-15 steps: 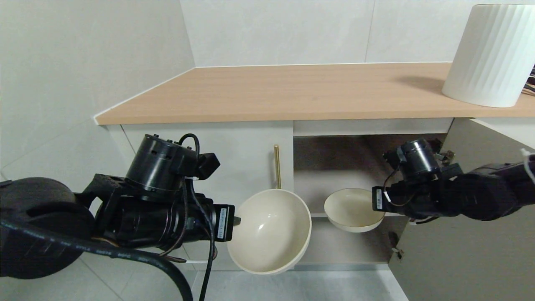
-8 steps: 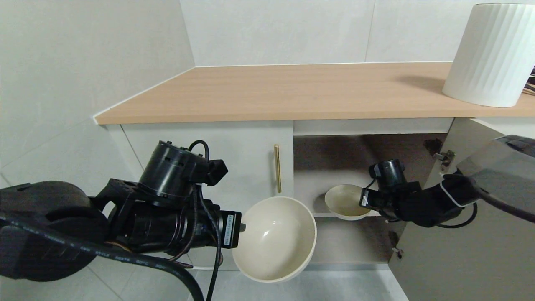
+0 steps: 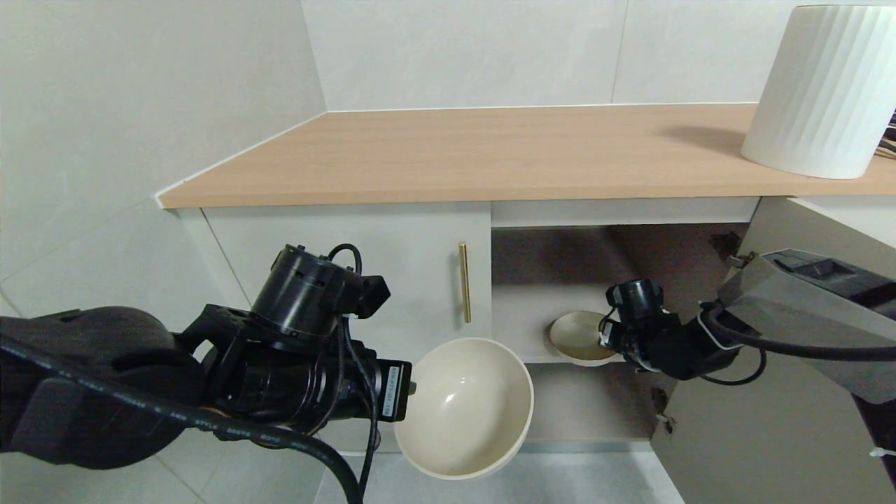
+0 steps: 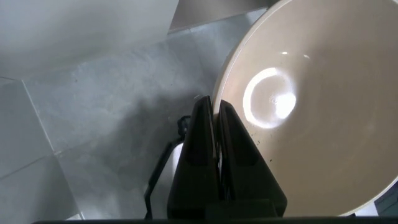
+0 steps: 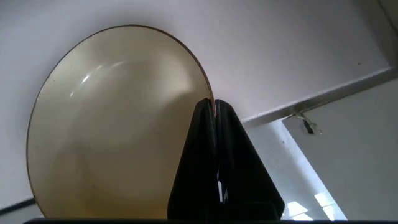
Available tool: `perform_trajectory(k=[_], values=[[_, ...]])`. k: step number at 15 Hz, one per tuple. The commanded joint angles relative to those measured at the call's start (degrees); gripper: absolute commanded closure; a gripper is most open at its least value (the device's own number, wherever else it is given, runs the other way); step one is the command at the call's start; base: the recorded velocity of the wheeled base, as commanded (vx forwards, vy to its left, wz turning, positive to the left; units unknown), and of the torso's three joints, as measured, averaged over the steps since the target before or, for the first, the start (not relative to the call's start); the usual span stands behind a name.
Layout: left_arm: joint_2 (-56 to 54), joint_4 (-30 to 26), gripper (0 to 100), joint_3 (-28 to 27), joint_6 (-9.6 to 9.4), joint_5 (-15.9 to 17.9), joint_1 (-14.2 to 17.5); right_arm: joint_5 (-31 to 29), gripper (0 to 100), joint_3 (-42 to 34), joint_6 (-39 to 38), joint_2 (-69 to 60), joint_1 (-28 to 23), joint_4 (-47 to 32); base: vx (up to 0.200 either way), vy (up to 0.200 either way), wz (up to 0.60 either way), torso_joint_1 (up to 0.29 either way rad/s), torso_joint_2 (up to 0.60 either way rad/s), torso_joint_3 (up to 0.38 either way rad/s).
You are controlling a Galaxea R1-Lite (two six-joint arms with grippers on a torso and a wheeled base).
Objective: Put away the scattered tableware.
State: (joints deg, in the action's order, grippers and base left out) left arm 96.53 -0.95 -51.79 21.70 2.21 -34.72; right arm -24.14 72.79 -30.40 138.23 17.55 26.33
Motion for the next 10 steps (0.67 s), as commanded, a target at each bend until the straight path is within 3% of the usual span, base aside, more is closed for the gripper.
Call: perform_trajectory(k=[1,10], values=[[0.51,-0.02,100,-0.07,0.01,-0.01,0.0,-0.21,100,3.06,0.08,2.92,-0.06,-0.14,0.0,0.0,0.0,0.0,0.0,0.0],[3.14,0.25,100,-0.25,0.01,-1.77,0.0,-0.47,100,11.15,0.17,7.32,-0.68,-0.58,0.0,0.0,0.0,0.0,0.0,0.0]])
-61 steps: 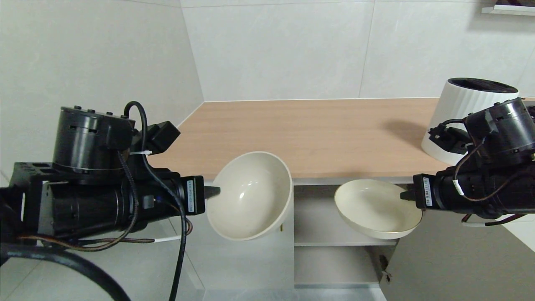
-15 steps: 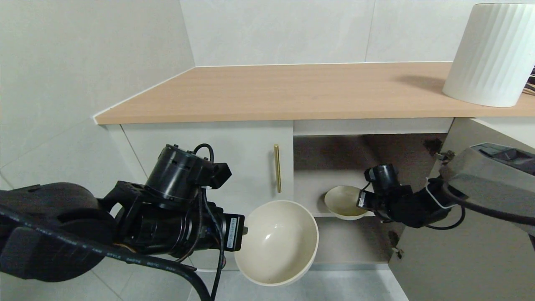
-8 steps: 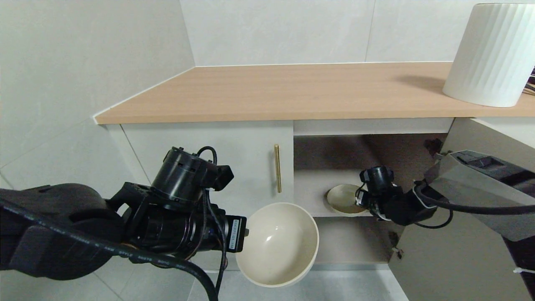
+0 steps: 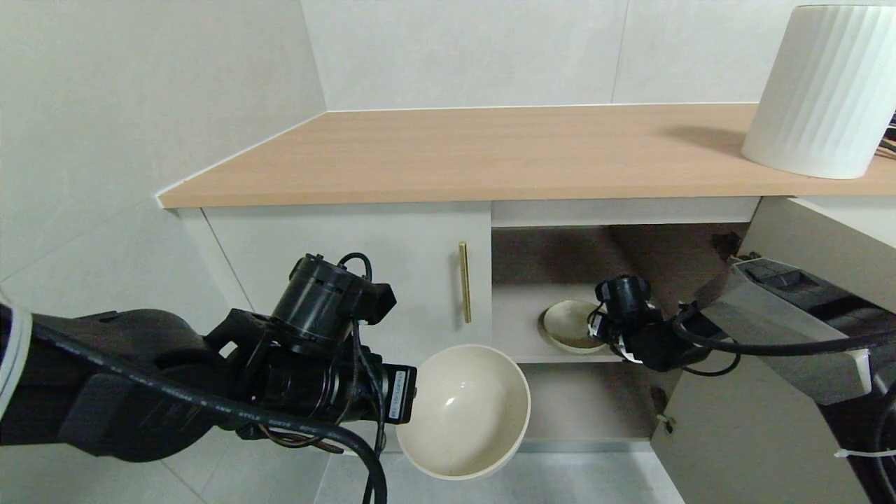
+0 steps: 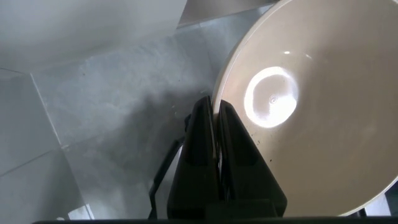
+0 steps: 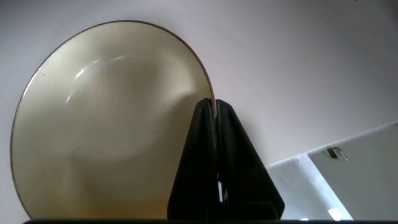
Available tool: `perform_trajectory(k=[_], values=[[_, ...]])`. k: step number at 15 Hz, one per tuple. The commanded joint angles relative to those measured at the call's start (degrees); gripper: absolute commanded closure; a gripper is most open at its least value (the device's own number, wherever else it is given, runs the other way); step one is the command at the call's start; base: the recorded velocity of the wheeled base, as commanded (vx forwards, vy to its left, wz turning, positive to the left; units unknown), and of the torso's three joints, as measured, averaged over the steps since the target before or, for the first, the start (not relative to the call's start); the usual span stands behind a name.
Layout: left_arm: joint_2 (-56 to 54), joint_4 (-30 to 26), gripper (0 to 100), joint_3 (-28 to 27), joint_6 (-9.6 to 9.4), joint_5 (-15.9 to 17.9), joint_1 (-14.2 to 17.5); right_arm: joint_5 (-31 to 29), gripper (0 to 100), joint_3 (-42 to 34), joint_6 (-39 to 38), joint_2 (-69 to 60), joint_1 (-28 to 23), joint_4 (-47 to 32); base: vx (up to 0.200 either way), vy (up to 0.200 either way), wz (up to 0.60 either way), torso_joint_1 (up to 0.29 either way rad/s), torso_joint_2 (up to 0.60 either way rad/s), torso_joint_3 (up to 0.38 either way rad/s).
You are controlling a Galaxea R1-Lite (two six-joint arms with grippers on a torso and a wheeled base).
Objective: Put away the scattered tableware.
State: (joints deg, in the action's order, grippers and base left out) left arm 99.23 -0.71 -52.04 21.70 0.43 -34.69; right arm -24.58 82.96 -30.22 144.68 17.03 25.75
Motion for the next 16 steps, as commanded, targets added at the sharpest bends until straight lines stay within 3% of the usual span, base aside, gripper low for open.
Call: perform_trajectory(k=[1,9,10,16], values=[[0.7,0.0,100,-0.08,0.01,-0.08,-0.02,-0.03,100,1.24,-0.01,0.96,-0.42,0.01,0.0,0.0,0.0,0.0,0.0,0.0],[1.4,0.09,100,-0.17,-0.08,-0.34,-0.02,-0.12,100,3.88,-0.19,2.01,-0.77,0.01,0.0,0.0,0.0,0.0,0.0,0.0],[1.49,0.09,100,-0.17,-0.08,-0.34,-0.02,-0.03,0,3.97,-0.19,2.01,-0.86,0.01,0.0,0.0,0.0,0.0,0.0,0.0],[3.42,-0.17,100,-1.84,-0.17,-1.04,-0.02,-0.03,0,-0.16,-0.54,-2.65,-0.77,-0.08,0.0,0.0,0.0,0.0,0.0,0.0]])
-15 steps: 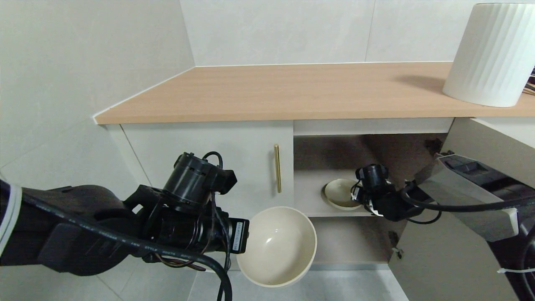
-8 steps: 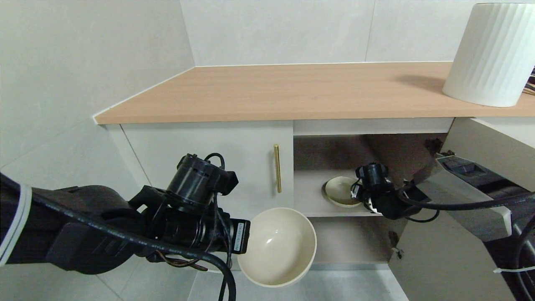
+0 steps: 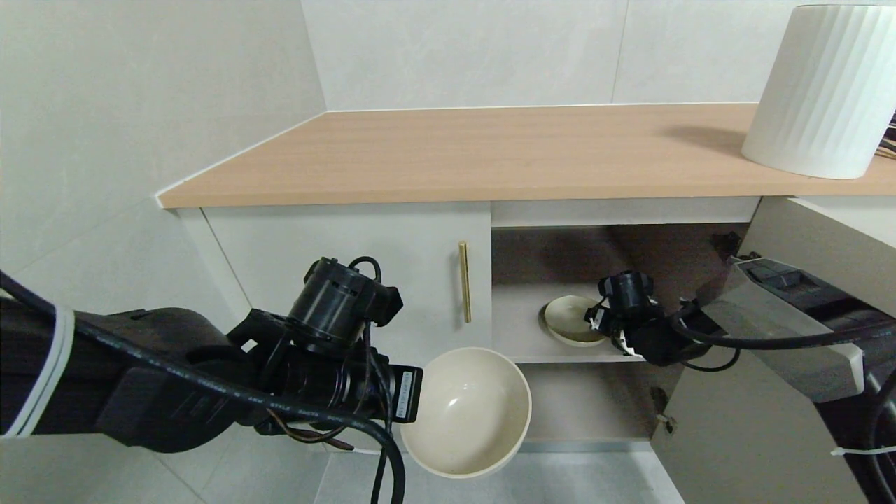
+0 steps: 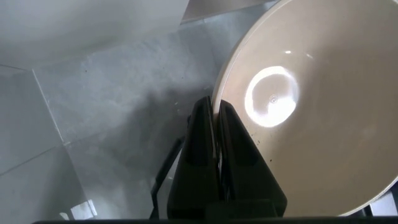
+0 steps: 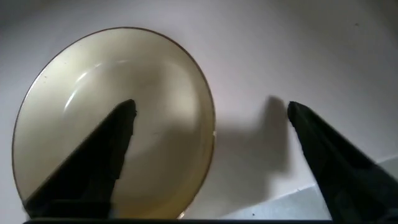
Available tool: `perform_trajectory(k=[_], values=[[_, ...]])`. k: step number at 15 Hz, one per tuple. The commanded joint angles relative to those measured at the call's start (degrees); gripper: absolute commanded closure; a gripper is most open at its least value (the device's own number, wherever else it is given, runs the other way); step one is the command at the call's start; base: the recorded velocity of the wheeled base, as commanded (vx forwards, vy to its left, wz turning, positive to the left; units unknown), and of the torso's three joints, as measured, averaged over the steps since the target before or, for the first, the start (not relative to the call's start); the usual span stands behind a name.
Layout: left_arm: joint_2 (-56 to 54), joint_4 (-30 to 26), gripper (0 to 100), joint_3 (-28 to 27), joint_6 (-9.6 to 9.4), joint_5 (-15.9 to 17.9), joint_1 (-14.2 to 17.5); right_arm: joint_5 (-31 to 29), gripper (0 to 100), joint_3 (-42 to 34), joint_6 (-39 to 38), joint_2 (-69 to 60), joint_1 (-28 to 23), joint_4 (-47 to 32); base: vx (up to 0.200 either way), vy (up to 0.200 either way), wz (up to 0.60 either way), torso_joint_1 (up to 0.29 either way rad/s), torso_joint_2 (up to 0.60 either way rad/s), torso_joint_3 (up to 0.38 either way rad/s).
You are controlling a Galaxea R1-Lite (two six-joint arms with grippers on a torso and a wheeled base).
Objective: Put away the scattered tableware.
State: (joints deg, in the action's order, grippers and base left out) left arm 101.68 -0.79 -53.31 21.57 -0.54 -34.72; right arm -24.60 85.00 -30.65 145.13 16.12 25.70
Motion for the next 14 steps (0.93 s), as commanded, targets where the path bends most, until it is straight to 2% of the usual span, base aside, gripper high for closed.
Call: perform_trajectory(k=[1,3,4,5,6,8,10,11,14], values=[[1.85,-0.09,100,-1.18,-0.03,-0.87,0.0,0.34,0,-4.32,-0.11,-5.38,0.5,0.05,0.0,0.0,0.0,0.0,0.0,0.0],[5.37,-0.26,100,-3.03,-0.03,-4.3,-0.17,4.56,0,-12.5,0.15,-13.38,2.69,-0.82,0.0,0.0,0.0,0.0,0.0,0.0],[6.78,-0.26,100,-4.0,-0.03,-5.97,-0.26,8.6,0,-16.01,0.32,-17.34,3.84,-1.88,0.0,0.0,0.0,0.0,0.0,0.0],[8.71,-0.26,100,-5.58,0.23,-9.13,-1.49,17.04,0,-21.72,1.64,-25.42,6.47,-4.69,0.0,0.0,0.0,0.0,0.0,0.0],[9.32,-0.17,100,-5.67,0.5,-10.36,-2.11,20.29,0,-23.75,3.31,-29.55,7.97,-7.33,0.0,0.0,0.0,0.0,0.0,0.0],[10.2,-0.17,100,-5.75,1.02,-12.12,-3.07,23.63,0,-25.77,4.63,-37.64,12.01,-14.01,0.0,0.0,0.0,0.0,0.0,0.0],[10.64,-0.17,100,-5.67,1.11,-12.12,-4.04,25.83,0,-25.94,4.72,-42.74,15.88,-20.51,0.0,0.0,0.0,0.0,0.0,0.0],[10.82,-0.17,100,-5.67,1.11,-12.21,-4.57,27.33,0,-25.94,4.72,-44.41,17.9,-23.32,0.0,0.0,0.0,0.0,0.0,0.0],[10.64,-0.17,100,-5.93,2.69,-13.35,-5.8,27.94,0,-26.21,7.27,-44.76,22.38,-28.6,0.0,0.0,0.0,0.0,0.0,0.0]])
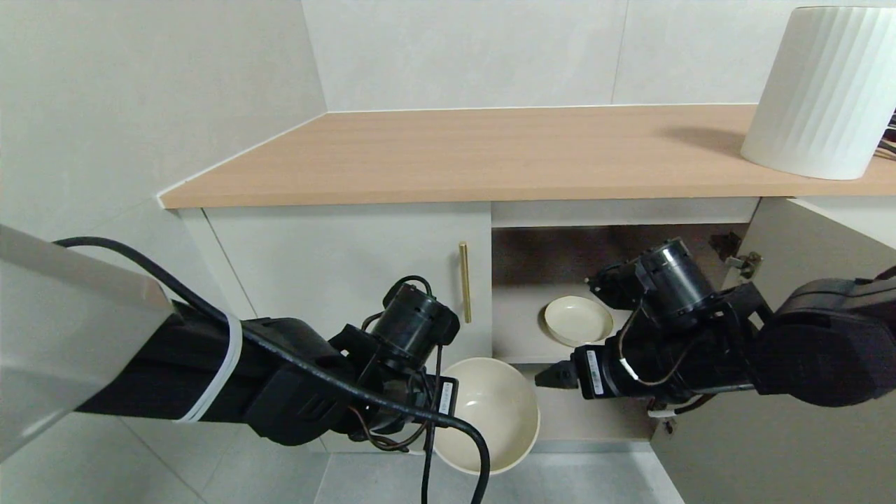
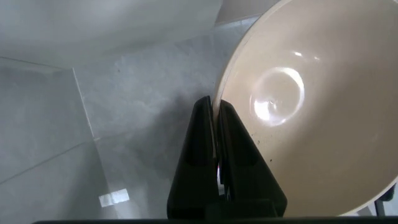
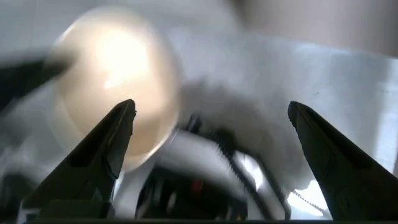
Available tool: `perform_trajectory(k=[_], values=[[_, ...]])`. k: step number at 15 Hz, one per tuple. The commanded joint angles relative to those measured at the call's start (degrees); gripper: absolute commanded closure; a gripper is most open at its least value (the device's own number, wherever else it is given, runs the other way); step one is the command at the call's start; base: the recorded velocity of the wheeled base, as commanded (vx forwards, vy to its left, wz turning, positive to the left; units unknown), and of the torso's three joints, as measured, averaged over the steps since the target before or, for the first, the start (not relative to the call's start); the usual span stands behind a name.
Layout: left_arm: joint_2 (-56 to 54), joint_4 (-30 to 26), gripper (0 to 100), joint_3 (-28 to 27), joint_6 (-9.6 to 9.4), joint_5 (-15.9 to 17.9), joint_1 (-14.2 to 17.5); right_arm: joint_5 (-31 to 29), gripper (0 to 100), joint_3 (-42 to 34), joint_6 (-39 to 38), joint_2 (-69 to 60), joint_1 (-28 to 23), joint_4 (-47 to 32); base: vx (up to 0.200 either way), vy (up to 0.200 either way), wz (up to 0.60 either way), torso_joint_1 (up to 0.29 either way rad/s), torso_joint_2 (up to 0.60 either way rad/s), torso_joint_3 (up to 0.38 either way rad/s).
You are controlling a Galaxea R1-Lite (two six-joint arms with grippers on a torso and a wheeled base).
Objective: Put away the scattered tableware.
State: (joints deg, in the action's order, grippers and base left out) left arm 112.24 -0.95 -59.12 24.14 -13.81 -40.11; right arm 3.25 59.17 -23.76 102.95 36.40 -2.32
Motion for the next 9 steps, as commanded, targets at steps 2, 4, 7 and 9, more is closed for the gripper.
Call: perform_trajectory(k=[2,4,7,9], values=[[-0.35,0.07,100,-0.2,0.21,-0.25,-0.85,0.17,0,-1.08,2.58,-1.44,3.5,-1.73,0.0,0.0,0.0,0.0,0.0,0.0],[-1.15,-0.02,100,-0.11,0.3,-0.34,-1.55,-1.23,0,-0.73,2.49,1.9,4.47,-1.55,0.0,0.0,0.0,0.0,0.0,0.0],[-1.41,-0.1,100,-0.11,0.3,-0.43,-2.08,-2.55,0,-0.46,2.14,4.36,5.7,-1.2,0.0,0.0,0.0,0.0,0.0,0.0],[-1.85,-0.19,100,-0.03,0.3,-0.6,-2.26,-4.57,0,-0.37,1.96,5.51,5.96,0.47,0.0,0.0,0.0,0.0,0.0,0.0]])
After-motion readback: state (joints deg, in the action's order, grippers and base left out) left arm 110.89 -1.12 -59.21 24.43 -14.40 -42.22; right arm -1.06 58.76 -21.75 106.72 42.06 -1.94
